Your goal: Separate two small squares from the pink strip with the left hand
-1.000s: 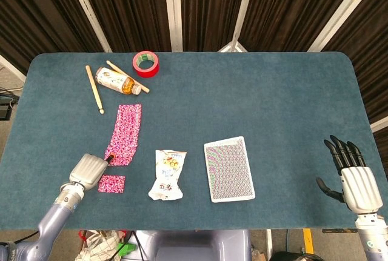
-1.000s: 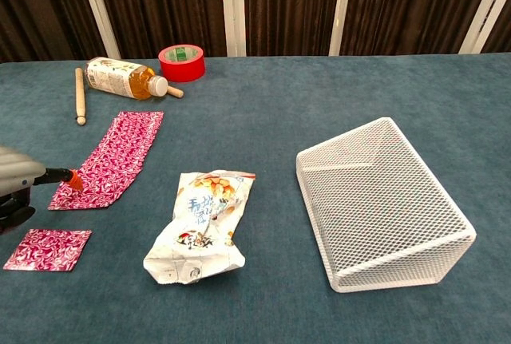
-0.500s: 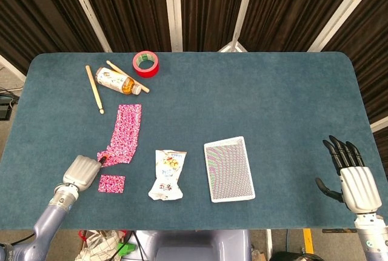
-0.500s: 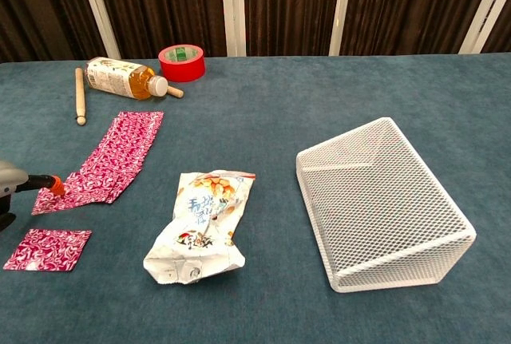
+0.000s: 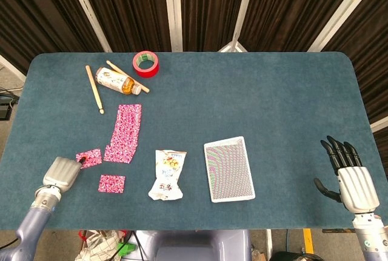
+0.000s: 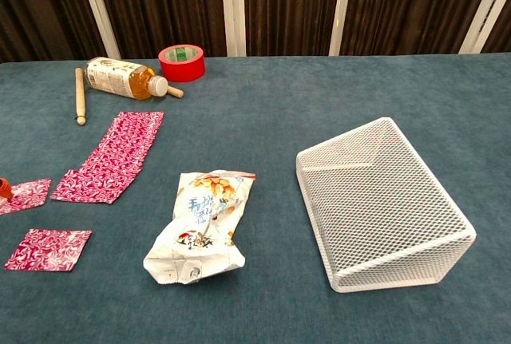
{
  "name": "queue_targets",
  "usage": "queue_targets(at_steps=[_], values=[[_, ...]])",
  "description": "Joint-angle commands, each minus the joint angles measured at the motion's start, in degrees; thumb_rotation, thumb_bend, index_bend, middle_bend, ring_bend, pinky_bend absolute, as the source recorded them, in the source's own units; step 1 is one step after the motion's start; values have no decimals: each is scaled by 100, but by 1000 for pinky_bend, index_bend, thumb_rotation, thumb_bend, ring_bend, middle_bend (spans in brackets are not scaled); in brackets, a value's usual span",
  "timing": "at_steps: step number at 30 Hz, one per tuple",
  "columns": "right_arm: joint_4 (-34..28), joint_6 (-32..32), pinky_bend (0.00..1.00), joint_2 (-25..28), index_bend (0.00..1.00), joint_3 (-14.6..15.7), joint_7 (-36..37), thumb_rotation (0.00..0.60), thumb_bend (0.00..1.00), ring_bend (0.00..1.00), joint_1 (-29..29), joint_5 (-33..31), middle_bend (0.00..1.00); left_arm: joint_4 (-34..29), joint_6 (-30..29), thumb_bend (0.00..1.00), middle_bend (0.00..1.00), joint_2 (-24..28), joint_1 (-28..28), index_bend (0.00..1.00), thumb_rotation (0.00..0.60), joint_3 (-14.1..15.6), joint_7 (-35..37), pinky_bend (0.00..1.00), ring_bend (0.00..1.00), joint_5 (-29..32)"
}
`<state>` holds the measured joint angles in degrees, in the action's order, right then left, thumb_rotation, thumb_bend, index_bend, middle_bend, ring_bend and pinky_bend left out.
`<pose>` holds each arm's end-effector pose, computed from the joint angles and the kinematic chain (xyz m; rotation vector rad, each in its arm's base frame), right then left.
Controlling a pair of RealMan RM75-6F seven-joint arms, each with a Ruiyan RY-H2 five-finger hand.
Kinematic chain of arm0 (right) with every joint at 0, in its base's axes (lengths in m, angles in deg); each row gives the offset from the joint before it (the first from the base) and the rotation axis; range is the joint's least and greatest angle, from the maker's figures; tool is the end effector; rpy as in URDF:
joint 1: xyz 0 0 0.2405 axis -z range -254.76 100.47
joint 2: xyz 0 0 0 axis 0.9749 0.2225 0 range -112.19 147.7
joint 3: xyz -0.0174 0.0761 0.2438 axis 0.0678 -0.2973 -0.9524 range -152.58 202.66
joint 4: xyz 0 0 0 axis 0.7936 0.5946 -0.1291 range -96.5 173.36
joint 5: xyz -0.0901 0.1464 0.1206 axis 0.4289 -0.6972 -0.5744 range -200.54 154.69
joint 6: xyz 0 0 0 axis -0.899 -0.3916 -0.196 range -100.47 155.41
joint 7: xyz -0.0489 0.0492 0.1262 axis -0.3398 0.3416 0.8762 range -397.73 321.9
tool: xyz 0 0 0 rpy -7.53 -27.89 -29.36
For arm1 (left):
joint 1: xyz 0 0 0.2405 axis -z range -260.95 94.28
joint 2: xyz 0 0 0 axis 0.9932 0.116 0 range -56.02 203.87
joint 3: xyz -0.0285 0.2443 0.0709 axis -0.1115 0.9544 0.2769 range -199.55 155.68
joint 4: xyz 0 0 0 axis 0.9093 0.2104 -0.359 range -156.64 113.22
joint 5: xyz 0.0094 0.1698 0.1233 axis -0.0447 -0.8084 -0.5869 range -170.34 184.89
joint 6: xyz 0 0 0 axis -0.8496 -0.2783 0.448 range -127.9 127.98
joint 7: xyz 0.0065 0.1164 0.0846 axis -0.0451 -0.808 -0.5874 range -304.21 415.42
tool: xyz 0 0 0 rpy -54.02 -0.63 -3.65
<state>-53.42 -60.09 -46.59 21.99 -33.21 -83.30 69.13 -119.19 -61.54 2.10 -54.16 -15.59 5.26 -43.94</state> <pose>-0.2914 -0.1875 0.1587 1.4394 -0.8723 1.0666 -0.2956 0.2412 0.0526 -1.8786 -0.7461 -0.0983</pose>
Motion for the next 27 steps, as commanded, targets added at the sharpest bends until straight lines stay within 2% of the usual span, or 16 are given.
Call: queue_targets(at_steps=[1,5,9,11,12,14,16,18,20,23,27], values=[[-4,9,67,-2,0,-4,-9,600,311,87,-6,-5,39,10,-41,796,862,66,-35,171,600,28,49,507,707,1],[-7,14,67,-7,0,-9,-23,600,311,87,-10,-14,39,-8,-74,771,847,131,-51,171,600,-2,184,502,692,-39],[-9,18,67,-15,0,-5,-41,600,310,87,-18,2,39,-313,-233,583,750,336,-99,167,600,-75,611,456,597,-551],[-1,29,67,-21,0,2,-39,600,309,87,-20,1,39,-672,-480,432,635,562,-201,160,600,-75,840,379,482,-900],[6,38,67,-24,0,9,-35,600,310,87,-18,-1,39,-1043,-729,378,557,794,-337,156,600,-29,1101,321,411,-1277],[12,46,67,-31,0,9,-33,600,310,87,-24,-3,39,-1456,-1183,302,417,1158,-647,147,600,135,1657,226,293,-2005],[9,39,65,-33,0,12,-44,600,311,78,-20,3,39,-1582,-1669,222,292,1376,-995,135,600,321,2112,165,189,-2572],[-9,18,62,-32,0,17,-70,600,311,64,-9,13,39,-1459,-2317,170,174,1484,-1446,117,600,527,2648,118,73,-3201],[-29,-5,61,-20,0,22,-48,600,311,57,-4,40,39,-1217,-2767,163,92,1448,-1760,104,600,611,3120,90,12,-3535],[-25,-60,61,-10,0,20,-59,600,311,56,18,56,39,-628,-3275,159,39,1320,-2146,99,600,661,3755,68,0,-3858],[1,-67,61,-7,0,12,-68,600,310,56,13,63,39,-183,-3600,159,30,1187,-2409,99,600,525,4027,62,0,-3886]])
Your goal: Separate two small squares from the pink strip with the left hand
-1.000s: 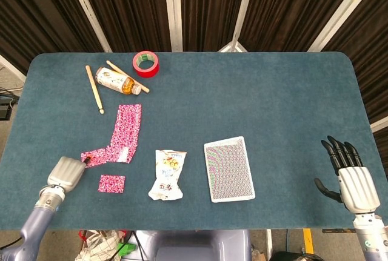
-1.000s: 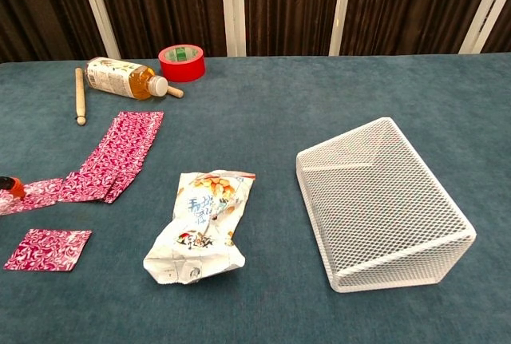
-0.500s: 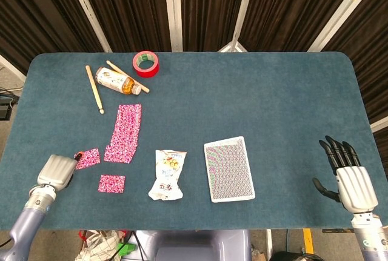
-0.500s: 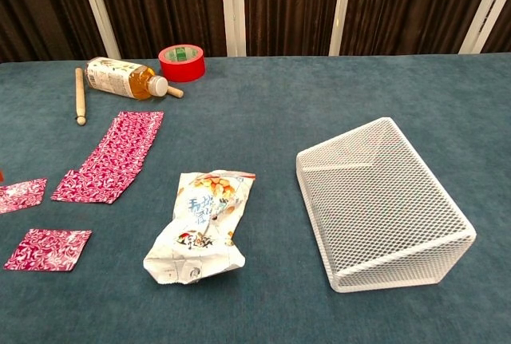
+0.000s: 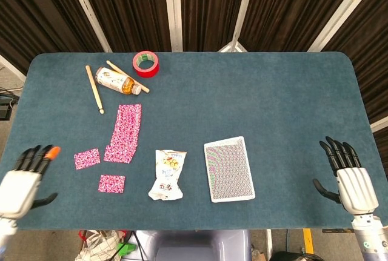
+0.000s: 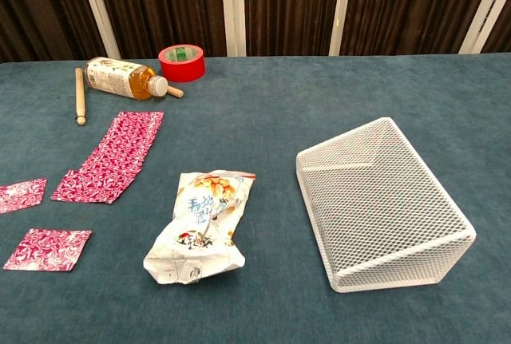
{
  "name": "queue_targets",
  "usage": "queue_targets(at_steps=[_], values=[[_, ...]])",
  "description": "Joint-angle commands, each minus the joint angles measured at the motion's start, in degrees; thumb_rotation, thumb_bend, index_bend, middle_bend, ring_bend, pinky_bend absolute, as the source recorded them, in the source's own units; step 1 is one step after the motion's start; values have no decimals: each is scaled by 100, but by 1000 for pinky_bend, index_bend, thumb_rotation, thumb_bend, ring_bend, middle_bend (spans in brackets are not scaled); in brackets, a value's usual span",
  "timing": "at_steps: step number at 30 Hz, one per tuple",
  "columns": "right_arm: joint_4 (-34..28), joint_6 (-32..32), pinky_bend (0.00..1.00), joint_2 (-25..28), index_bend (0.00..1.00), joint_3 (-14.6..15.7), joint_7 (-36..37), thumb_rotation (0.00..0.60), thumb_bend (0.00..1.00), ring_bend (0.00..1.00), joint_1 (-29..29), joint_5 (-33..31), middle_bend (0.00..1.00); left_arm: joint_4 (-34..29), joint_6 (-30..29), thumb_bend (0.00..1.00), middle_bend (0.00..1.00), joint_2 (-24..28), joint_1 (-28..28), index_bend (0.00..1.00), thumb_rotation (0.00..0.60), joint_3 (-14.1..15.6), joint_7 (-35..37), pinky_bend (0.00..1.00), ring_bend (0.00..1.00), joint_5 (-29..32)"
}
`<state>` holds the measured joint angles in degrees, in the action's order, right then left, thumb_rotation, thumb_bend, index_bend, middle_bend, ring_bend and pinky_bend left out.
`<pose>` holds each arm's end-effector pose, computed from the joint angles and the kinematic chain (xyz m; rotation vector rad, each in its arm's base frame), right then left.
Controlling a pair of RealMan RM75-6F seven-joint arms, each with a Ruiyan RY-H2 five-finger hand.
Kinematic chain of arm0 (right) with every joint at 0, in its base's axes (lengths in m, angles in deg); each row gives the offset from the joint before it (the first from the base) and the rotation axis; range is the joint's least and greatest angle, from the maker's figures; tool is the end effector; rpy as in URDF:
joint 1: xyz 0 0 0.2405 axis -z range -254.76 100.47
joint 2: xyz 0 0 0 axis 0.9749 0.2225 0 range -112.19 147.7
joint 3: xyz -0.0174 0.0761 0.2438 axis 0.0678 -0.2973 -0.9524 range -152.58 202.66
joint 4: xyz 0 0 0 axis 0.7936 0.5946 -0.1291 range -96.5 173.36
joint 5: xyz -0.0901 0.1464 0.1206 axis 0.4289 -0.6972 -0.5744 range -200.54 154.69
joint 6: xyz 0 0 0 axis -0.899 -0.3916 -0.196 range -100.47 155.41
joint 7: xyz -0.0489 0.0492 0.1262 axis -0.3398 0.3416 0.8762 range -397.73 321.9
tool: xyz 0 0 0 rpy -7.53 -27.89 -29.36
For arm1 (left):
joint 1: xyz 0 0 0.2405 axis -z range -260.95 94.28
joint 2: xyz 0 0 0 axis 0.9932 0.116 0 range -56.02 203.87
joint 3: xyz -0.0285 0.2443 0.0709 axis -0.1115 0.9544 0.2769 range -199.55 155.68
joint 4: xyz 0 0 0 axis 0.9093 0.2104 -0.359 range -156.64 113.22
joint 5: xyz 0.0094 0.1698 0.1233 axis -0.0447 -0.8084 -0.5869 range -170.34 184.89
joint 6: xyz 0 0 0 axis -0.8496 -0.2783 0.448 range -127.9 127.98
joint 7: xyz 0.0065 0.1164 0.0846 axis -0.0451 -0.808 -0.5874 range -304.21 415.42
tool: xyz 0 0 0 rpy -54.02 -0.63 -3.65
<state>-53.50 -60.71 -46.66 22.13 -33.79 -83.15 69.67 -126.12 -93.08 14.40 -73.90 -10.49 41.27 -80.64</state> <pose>-0.2899 -0.1859 0.1588 1.4435 -0.8580 1.0695 -0.2734 0.1486 0.1563 -1.5376 -0.8248 -0.7977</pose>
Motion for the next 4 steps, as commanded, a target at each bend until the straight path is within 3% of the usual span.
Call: queue_targets(at_steps=[1,4], values=[[21,-18,61,-5,0,-5,-21,600,310,56,-3,21,39,597,-526,159,31,-68,-471,99,600,-42,465,61,0,-287],[12,-19,61,-8,0,-13,-5,600,311,56,-9,19,39,660,-492,159,34,-82,-551,99,600,-78,534,61,0,-314]])
